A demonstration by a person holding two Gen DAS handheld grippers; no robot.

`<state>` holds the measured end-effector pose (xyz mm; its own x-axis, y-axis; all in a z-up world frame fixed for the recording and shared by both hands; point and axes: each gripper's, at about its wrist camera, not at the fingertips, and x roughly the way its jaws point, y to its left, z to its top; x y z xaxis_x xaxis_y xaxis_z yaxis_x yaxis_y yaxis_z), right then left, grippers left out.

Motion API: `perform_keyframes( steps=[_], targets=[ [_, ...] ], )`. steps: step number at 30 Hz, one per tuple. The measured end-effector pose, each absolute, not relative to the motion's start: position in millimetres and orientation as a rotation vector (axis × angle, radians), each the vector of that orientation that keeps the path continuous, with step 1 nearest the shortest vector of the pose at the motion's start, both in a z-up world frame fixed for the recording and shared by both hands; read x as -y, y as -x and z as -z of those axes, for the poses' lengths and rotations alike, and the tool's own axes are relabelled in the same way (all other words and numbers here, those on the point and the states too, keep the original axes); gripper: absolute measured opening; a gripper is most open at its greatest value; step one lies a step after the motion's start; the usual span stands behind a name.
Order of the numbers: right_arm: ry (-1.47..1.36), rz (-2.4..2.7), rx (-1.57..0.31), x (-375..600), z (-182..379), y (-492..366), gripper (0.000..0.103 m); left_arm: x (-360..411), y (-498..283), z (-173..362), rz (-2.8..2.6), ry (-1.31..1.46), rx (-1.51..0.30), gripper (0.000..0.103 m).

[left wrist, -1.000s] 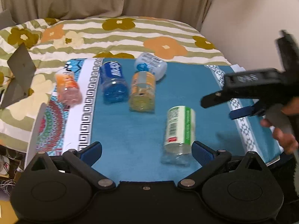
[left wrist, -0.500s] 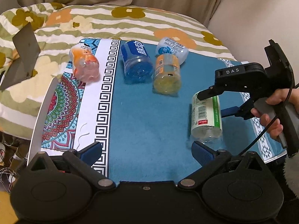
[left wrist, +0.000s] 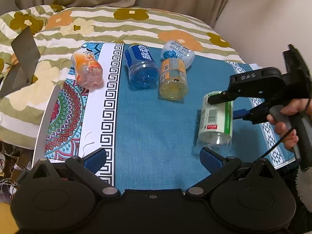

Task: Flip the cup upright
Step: 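Lift the cup with the right gripper and rotate its open rim upward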

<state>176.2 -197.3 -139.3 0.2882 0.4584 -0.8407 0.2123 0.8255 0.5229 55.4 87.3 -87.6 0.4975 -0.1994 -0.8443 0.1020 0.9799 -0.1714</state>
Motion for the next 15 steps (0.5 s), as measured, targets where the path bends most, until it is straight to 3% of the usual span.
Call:
perform_keyframes(
  steps=[4, 8, 12, 15],
  targets=[
    [-0.615, -0.206, -1.155, 200.5, 108.9, -162.3, 0.072, -86.7, -55.8, 79.8, 0.185, 0.093, -1.014, 0.103],
    [-0.468, -0.183, -0.883, 189.9, 80.0, -134.6, 0.072, -86.7, -56.6, 79.4, 0.185, 0.084, -0.977, 0.103],
    [-0.269, -0.088, -0.612, 163.1, 87.5, -105.6, 0.073, -88.2, -58.5, 89.2, 0.186, 0.091, -0.982, 0.103],
    [-0.219, -0.033, -0.508, 147.4, 106.4, -98.2, 0.073, -87.5, -58.5, 98.2, 0.19, 0.079, -0.997, 0.103]
  ],
)
